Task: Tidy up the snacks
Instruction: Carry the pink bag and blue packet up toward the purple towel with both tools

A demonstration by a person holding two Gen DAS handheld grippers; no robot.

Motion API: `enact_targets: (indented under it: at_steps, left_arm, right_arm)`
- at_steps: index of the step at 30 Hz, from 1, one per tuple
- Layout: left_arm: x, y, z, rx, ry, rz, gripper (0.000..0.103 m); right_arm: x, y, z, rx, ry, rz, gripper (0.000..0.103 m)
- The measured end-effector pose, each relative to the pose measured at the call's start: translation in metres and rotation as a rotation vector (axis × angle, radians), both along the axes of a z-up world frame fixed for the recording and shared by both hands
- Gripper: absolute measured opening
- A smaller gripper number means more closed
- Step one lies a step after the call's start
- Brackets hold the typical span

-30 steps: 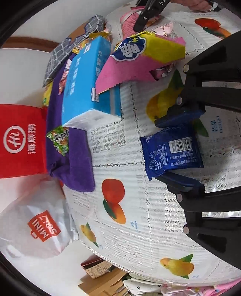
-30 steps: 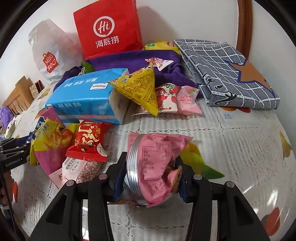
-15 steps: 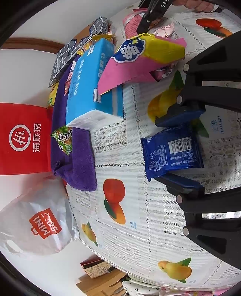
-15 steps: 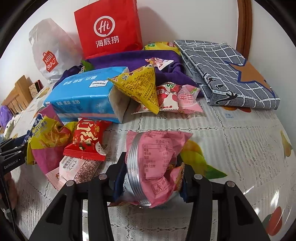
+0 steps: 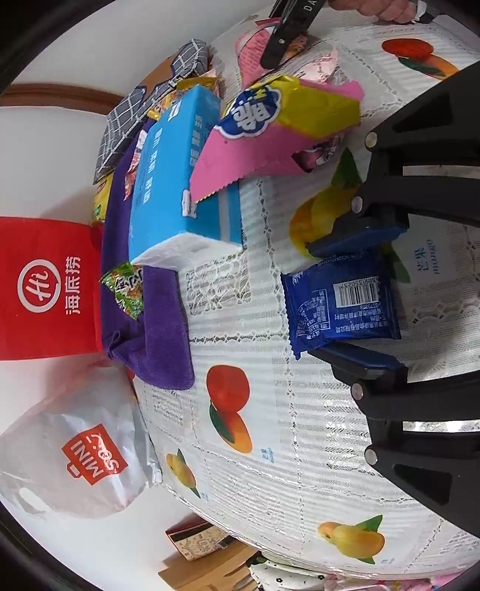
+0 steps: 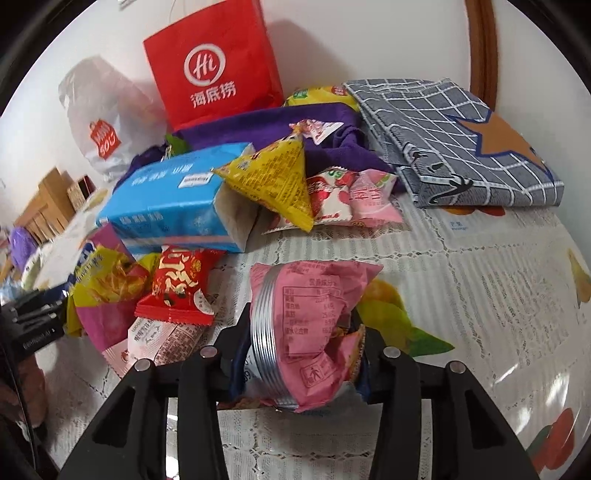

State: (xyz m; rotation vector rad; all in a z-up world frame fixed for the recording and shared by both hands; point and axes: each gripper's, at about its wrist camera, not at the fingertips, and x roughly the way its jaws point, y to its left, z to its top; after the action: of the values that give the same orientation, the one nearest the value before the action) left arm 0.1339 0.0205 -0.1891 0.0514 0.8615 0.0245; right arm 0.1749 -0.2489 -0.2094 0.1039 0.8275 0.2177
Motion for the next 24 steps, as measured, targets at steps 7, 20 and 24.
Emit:
enact_targets:
  at_steps: [7,20,24]
  left_arm:
    - [-0.011,0.004,0.024,-0.026,0.005,-0.034,0.044]
    - [-0.005,0.015,0.092,-0.048,-0.056,-0.137,0.044]
    - [0.003,0.018,0.105,-0.053,-0.049,-0.171,0.044]
  right_arm:
    - [-0.019,0.007,0.027,-0.022,-0.041,-0.023,0.044]
    - [-0.027,0.043,0.103,-0.027,-0.117,-0.064,0.044]
    - [-0.029,0.057,0.12,-0.038,-0.138,-0.08,0.044]
